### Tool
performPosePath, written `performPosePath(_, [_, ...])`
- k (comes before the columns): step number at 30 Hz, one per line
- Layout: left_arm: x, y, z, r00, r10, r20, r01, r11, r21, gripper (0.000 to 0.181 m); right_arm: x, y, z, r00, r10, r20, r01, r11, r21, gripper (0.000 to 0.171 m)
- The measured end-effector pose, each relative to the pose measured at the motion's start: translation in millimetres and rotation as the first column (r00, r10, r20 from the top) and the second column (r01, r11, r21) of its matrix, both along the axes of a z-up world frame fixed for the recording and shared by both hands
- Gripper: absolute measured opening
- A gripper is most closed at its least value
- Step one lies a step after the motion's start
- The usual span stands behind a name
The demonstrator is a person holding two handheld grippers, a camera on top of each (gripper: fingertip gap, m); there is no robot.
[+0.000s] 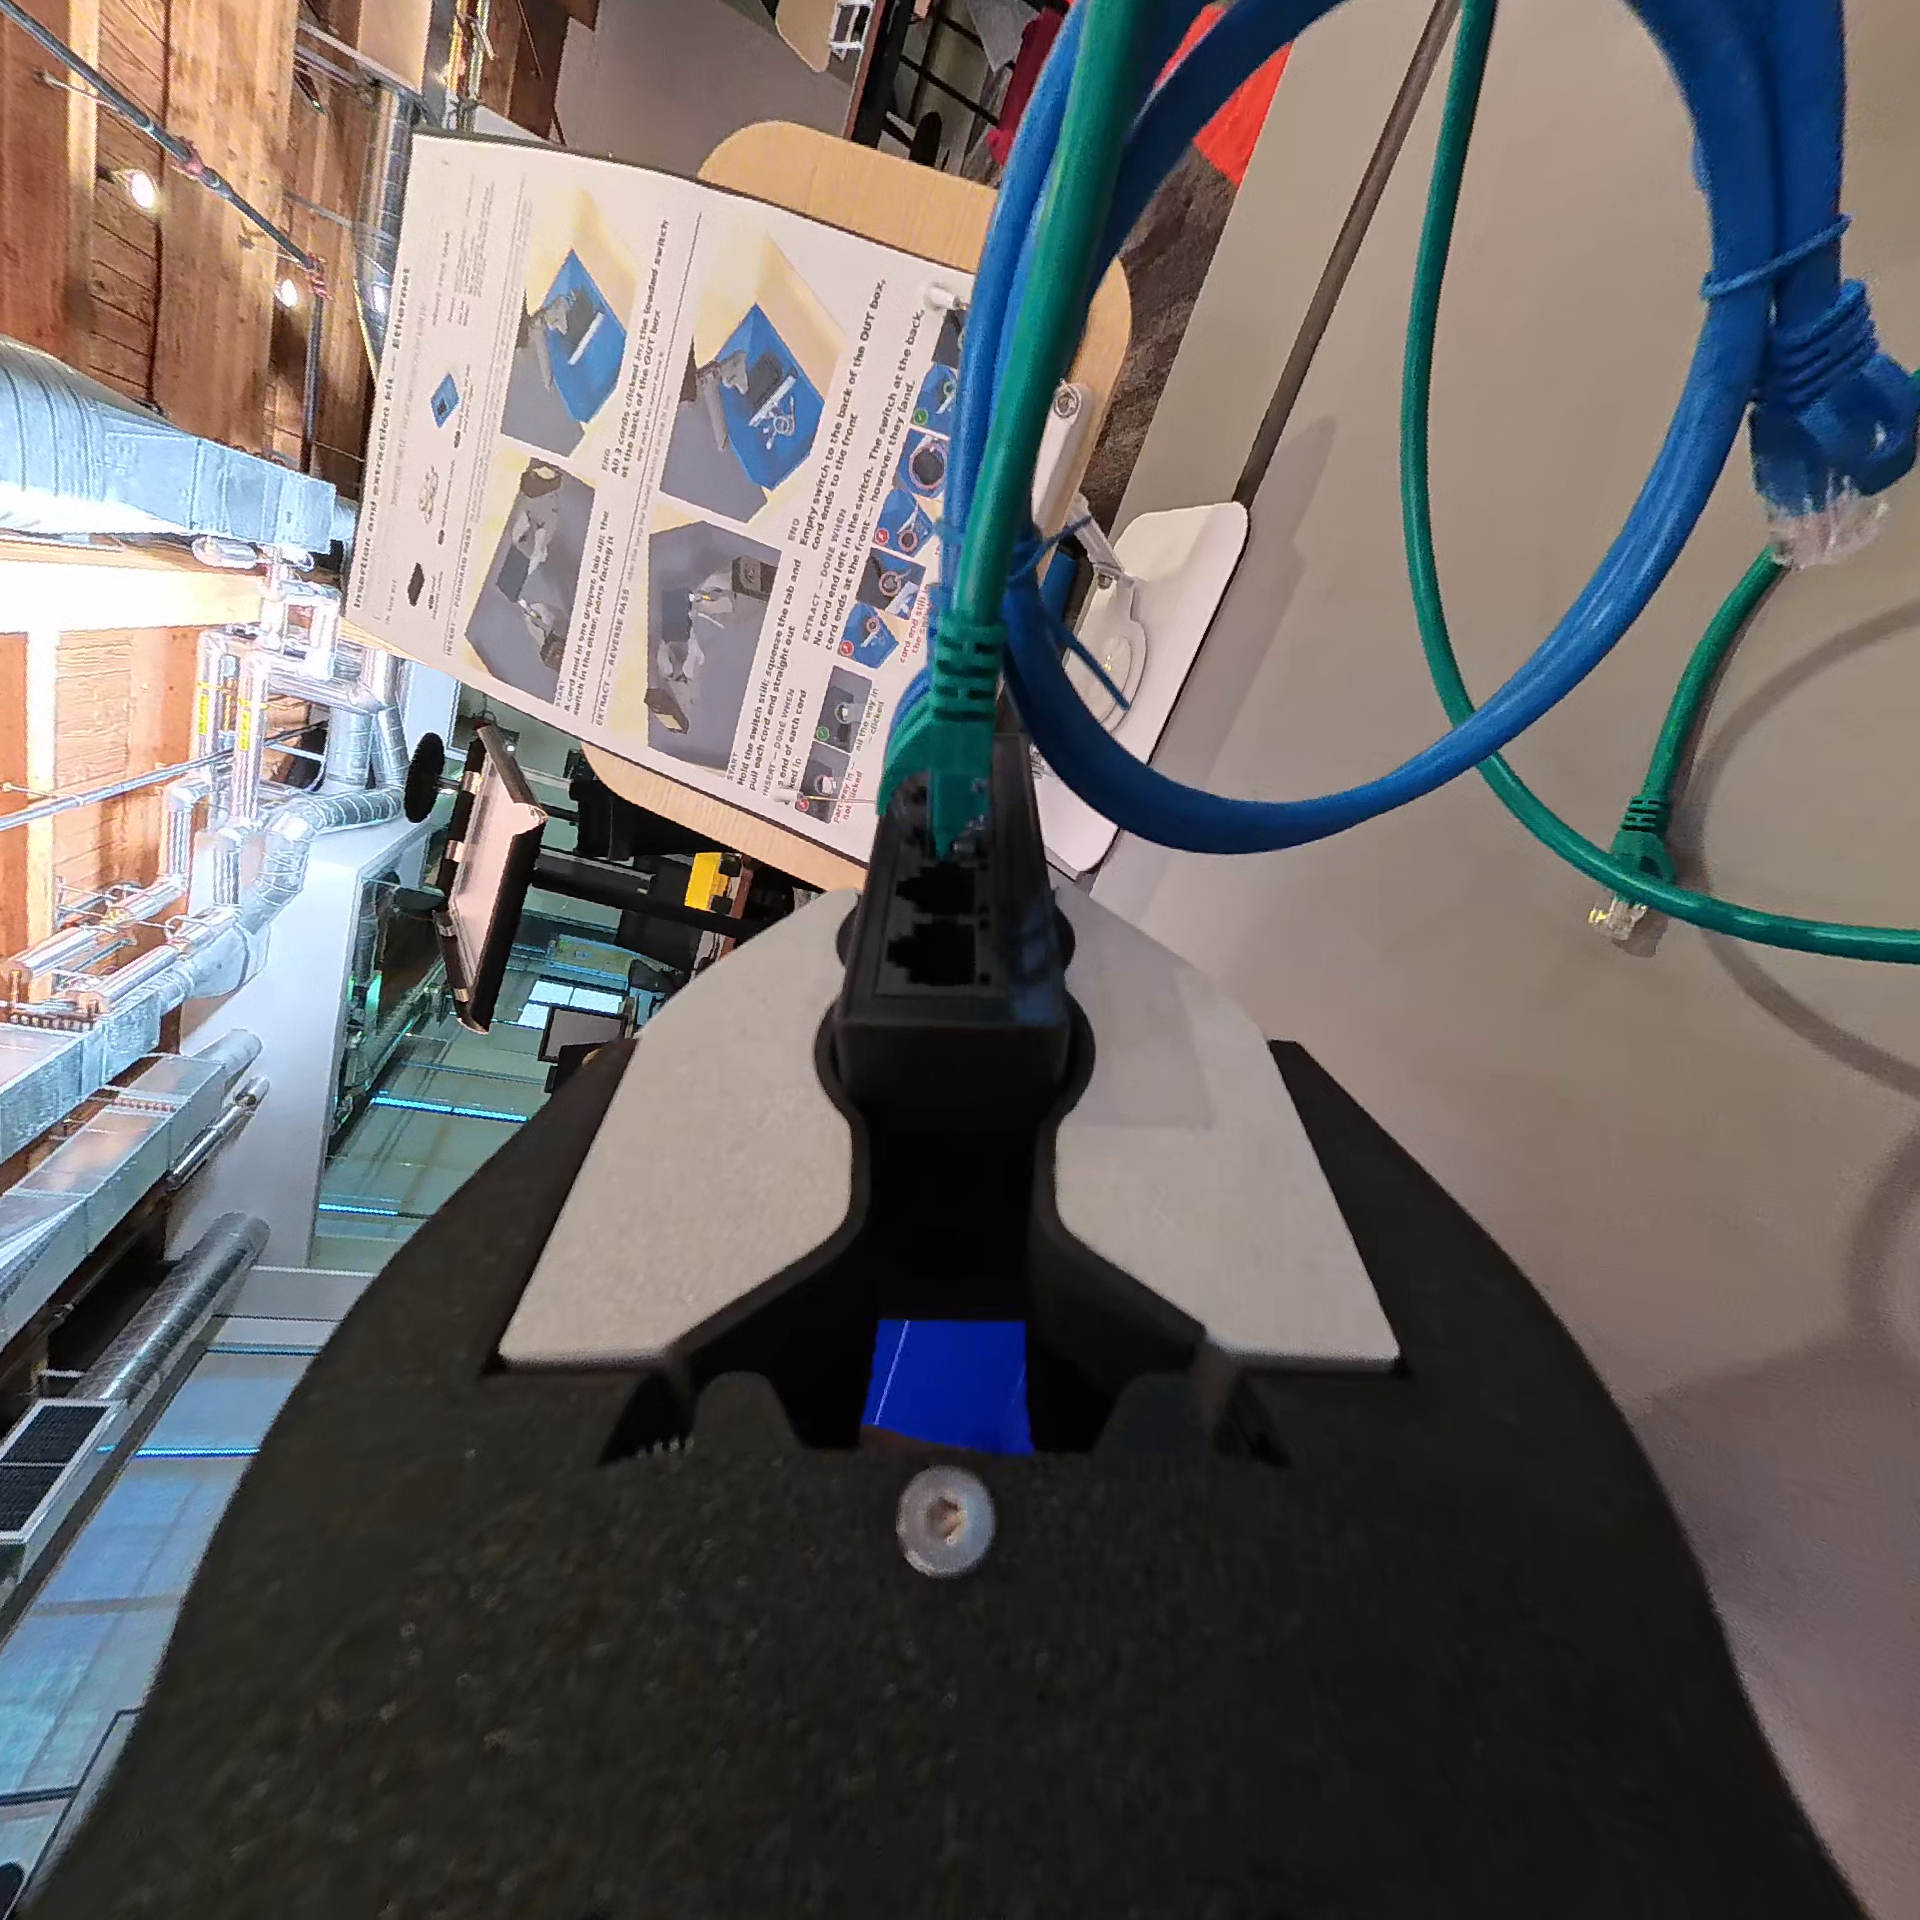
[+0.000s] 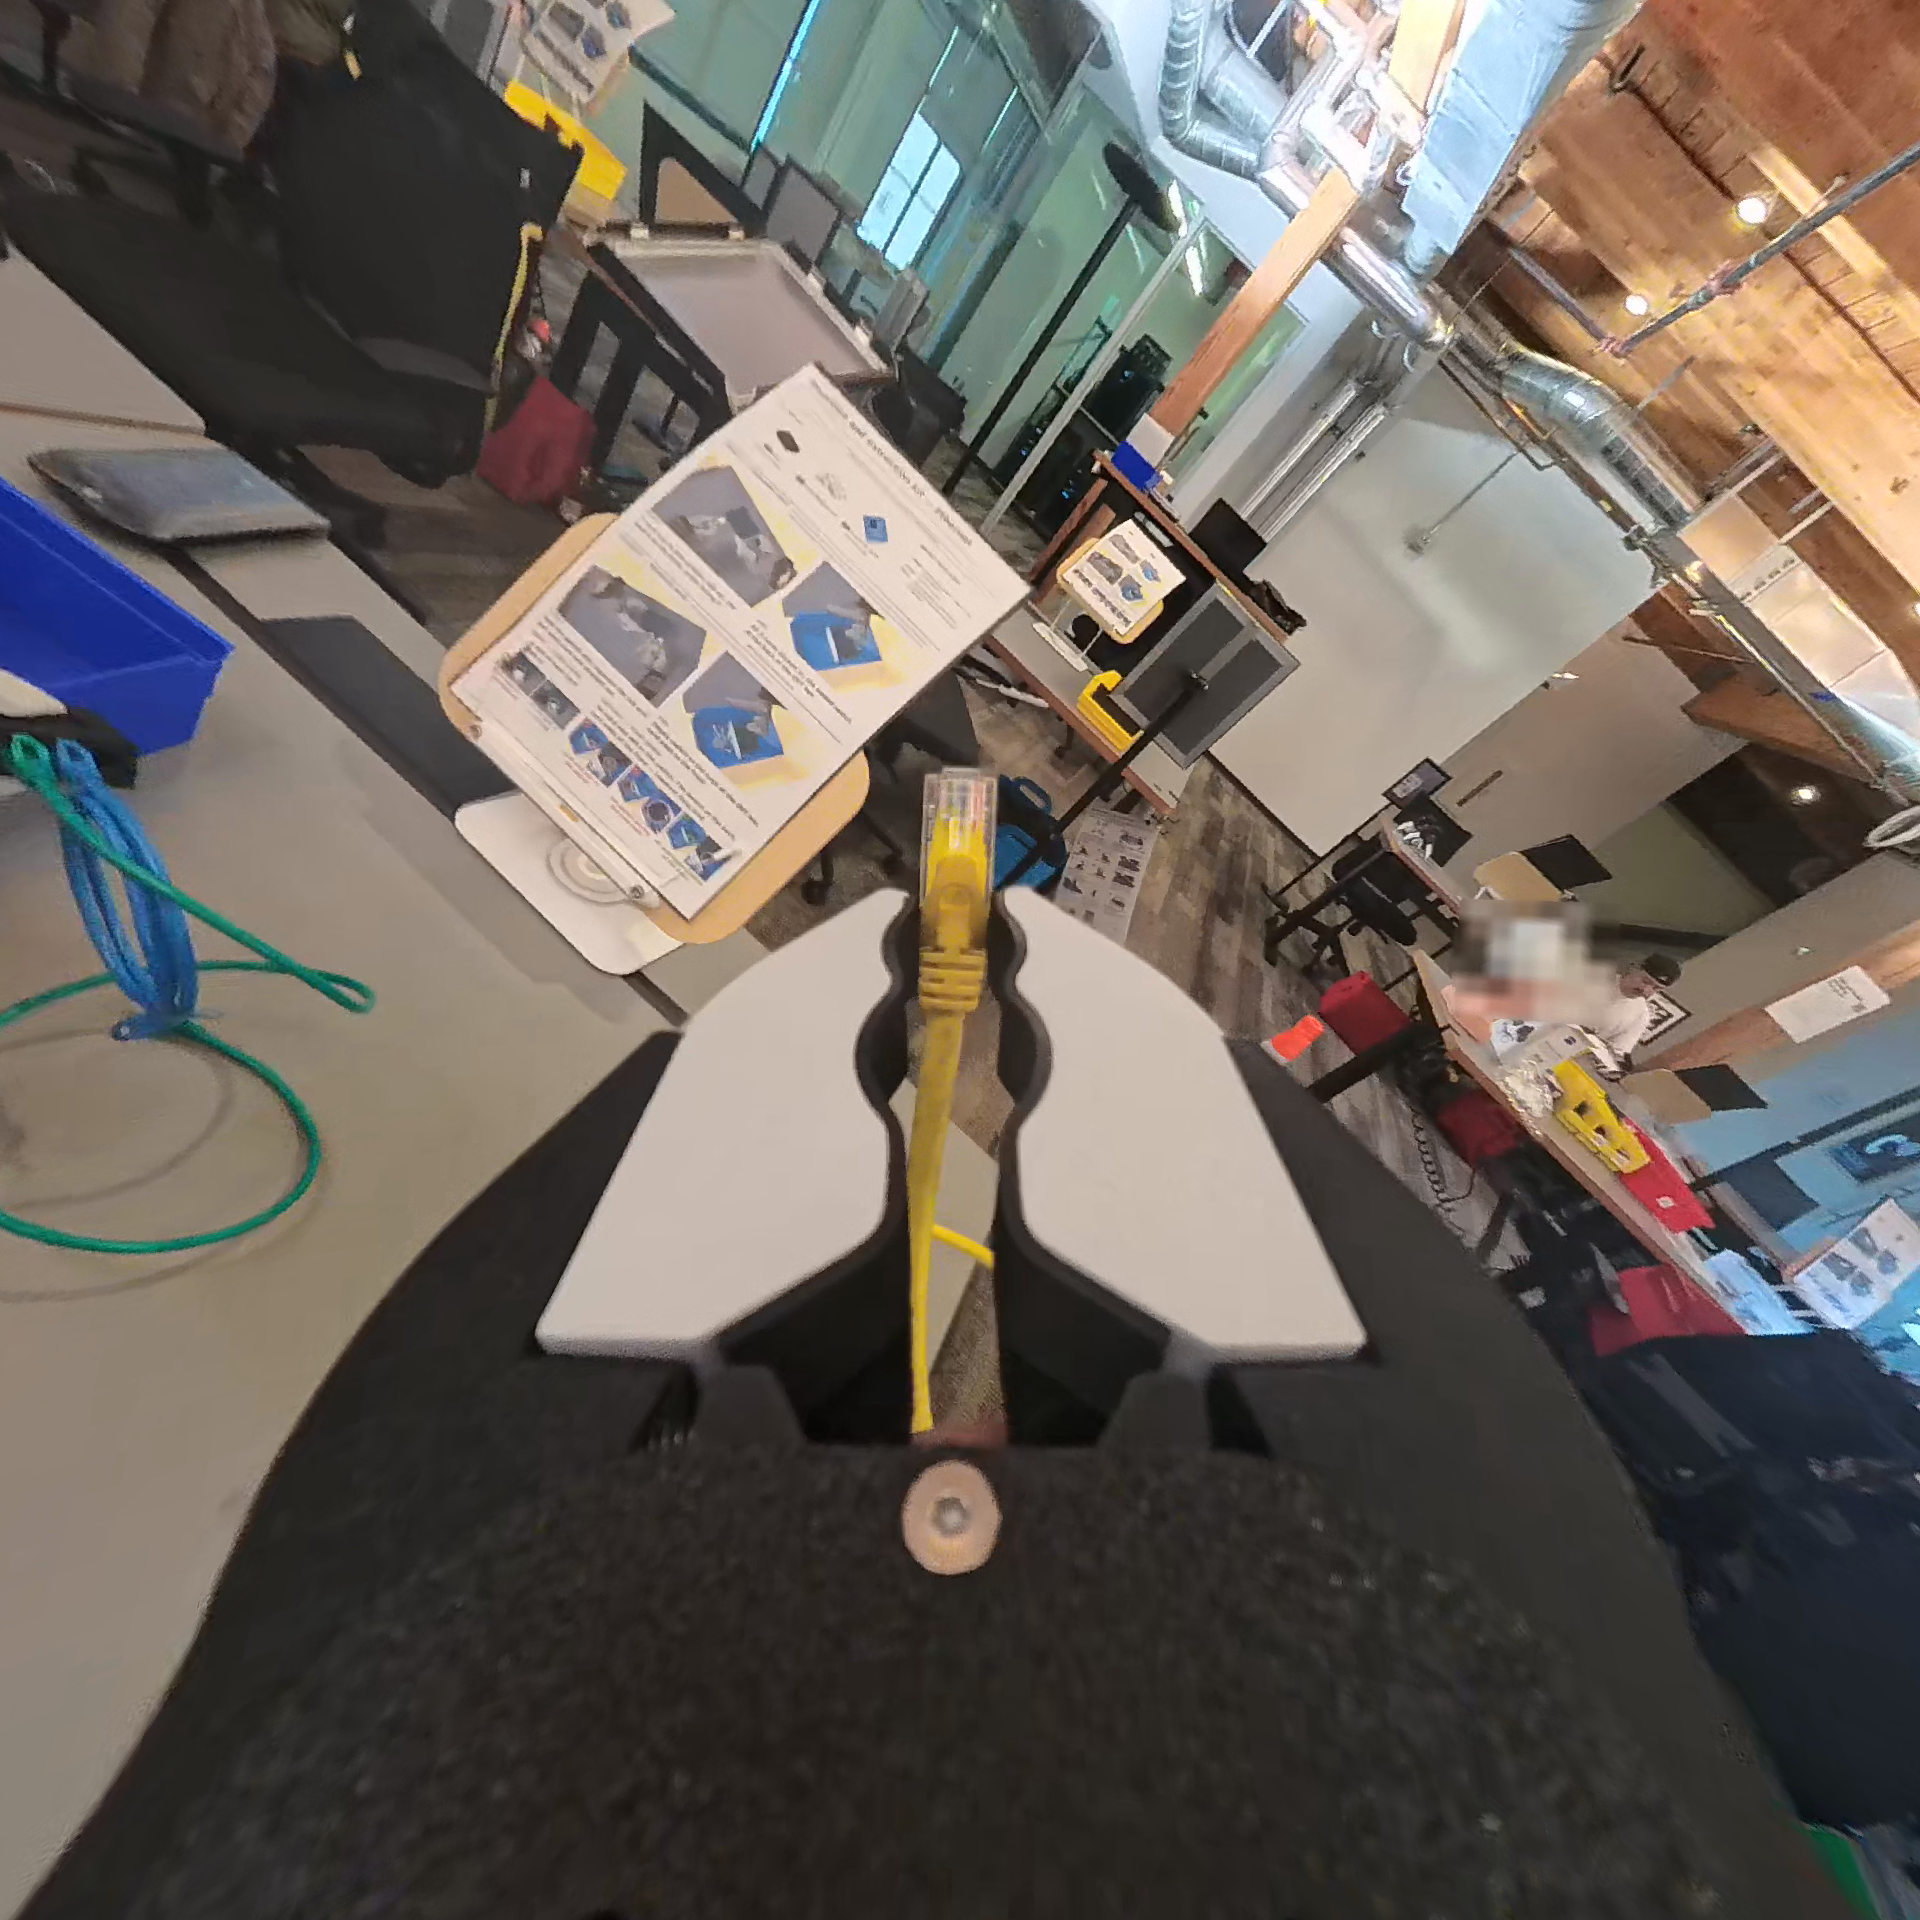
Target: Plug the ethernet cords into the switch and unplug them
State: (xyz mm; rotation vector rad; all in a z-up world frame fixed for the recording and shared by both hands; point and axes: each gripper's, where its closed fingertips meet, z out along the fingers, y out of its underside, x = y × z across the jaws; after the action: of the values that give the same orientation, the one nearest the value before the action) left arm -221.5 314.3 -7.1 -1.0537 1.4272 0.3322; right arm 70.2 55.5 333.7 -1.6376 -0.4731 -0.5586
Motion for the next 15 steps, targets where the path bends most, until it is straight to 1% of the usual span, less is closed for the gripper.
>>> performPosePath(1, [-0.1,-0.3,0.0,1.000,-0.001,-0.001,0.001,1.000,-0.001,0.029,0.7,1.2,-3.1,1.000,-0.012,0.020,0.012,1.000,-0.016,0.012])
performPosePath(3, [-0.3,-0.4,0.1,1.000,0.000,-0.001,0.000,1.000,0.001,0.029,3.5,3.7,-7.7,0.999,-0.024,0.036,0.025,0.999,-0.041,0.012])
performPosePath(10, [0.4,-0.6,-1.9,1.000,-0.001,-0.008,0.001,1.000,0.001,0.029,14.7,9.6,-11.7,1.000,-0.025,-0.013,0.024,0.998,-0.055,0.012])
performPosePath(15, [2.3,-1.4,-4.6,1.000,-0.006,-0.015,0.006,1.000,-0.001,0.029,16.2,23.5,-37.9,1.000,-0.014,-0.021,0.011,0.992,-0.123,0.013])
